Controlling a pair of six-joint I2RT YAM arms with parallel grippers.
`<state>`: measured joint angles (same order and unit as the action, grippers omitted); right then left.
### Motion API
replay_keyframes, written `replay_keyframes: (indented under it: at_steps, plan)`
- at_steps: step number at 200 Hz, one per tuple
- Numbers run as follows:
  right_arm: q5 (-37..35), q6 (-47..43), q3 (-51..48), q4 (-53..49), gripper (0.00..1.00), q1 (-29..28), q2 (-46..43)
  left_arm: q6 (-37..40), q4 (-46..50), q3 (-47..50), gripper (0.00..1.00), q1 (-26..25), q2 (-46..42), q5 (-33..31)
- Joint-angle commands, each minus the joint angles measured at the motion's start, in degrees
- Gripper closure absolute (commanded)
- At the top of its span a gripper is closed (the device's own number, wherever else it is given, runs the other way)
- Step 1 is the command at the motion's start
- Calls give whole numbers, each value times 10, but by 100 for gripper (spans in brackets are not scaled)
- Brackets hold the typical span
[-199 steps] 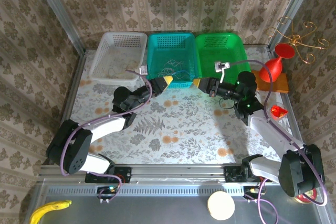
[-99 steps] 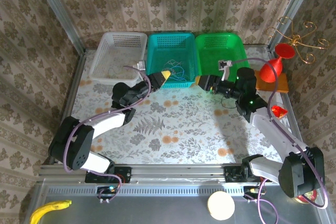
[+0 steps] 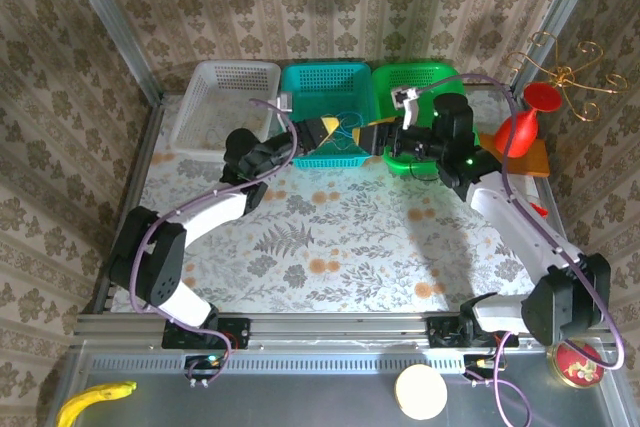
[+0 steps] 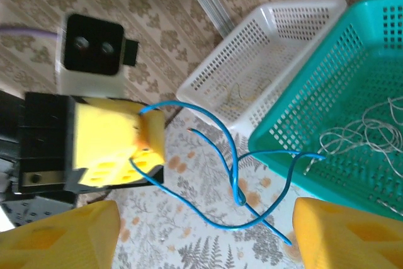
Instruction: Untangle the cables
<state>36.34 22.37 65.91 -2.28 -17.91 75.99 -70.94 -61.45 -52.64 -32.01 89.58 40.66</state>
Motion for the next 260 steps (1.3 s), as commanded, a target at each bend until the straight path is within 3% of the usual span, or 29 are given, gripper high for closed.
replay_keyframes:
  at_steps: [1,42,102,121,172,234,260]
  plan:
    - [-27,-25,36,-23,26,-4,26,-4,13,-34,100,-11,26,27]
    - [-90,-5,69,-51,33,-4,77,-54,2,-64,100,-29,45,28]
    - [-210,39,79,-88,38,2,74,-84,58,-72,100,-46,27,31]
    - [-213,42,85,-88,49,3,77,-86,70,-71,100,-51,27,37]
    - [-229,43,111,-108,100,44,90,-84,79,-71,100,-52,28,49]
    - [-239,47,151,-119,100,77,112,-42,128,-76,100,-40,36,33]
    - [-293,36,176,-139,100,79,129,-24,149,-77,67,-20,32,28]
